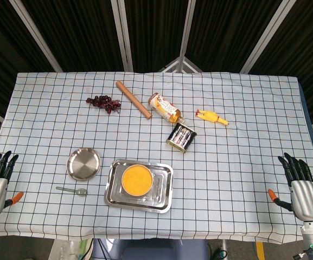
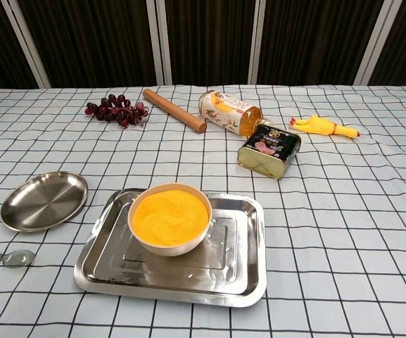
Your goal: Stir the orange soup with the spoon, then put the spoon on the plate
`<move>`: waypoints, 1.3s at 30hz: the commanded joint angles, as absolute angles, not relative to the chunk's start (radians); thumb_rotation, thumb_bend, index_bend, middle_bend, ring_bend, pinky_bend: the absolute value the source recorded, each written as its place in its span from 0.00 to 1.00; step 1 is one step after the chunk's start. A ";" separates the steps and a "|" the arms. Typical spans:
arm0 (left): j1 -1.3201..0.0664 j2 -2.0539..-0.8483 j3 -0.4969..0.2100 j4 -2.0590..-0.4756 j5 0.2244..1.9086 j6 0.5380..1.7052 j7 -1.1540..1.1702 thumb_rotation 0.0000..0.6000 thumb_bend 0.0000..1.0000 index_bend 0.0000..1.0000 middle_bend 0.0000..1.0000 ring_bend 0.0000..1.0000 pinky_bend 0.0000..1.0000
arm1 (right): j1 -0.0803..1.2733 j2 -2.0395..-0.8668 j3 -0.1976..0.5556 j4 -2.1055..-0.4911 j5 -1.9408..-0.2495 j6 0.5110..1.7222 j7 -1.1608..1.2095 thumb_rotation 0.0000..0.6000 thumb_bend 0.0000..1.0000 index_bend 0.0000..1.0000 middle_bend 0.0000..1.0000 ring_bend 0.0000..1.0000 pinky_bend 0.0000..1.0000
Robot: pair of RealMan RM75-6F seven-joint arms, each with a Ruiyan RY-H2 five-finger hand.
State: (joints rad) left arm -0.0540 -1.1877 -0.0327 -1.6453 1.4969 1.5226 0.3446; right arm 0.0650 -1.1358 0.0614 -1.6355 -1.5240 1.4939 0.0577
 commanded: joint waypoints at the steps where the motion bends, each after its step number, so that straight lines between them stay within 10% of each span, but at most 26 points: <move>1: -0.053 -1.187 -0.031 -1.647 1.498 1.523 0.345 1.00 0.00 0.00 0.00 0.00 0.02 | 0.065 -1.136 0.060 -1.636 -1.525 1.493 0.058 1.00 0.34 0.00 0.00 0.00 0.00; 14: -0.061 -1.185 -0.014 -1.661 1.507 1.498 0.383 1.00 0.00 0.00 0.00 0.00 0.03 | 0.064 -1.130 0.050 -1.638 -1.535 1.490 0.079 1.00 0.34 0.00 0.00 0.00 0.00; 19: -0.079 -1.192 -0.019 -1.667 1.519 1.486 0.424 1.00 0.00 0.00 0.03 0.07 0.22 | 0.064 -1.128 0.049 -1.643 -1.531 1.485 0.082 1.00 0.34 0.00 0.00 0.00 0.00; 23: -0.099 -1.205 -0.026 -1.676 1.527 1.468 0.449 1.00 0.01 0.02 0.46 0.55 0.64 | 0.065 -1.125 0.046 -1.646 -1.526 1.475 0.080 1.00 0.34 0.00 0.00 0.00 0.00; 31: -0.150 -1.225 -0.016 -1.712 1.457 1.331 0.502 1.00 0.25 0.38 0.96 0.96 0.98 | 0.062 -1.117 0.045 -1.659 -1.515 1.470 0.087 1.00 0.34 0.00 0.00 0.00 0.00; 39: -0.192 -1.269 -0.028 -1.713 1.339 1.224 0.571 1.00 0.36 0.47 1.00 1.00 1.00 | 0.062 -1.114 0.044 -1.669 -1.501 1.459 0.085 1.00 0.34 0.00 0.00 0.00 0.00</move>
State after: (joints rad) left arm -0.1796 -1.2543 -0.0223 -1.7168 1.3611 1.2443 0.5551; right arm 0.0624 -1.1144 0.0444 -1.6684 -1.5015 1.4591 0.0849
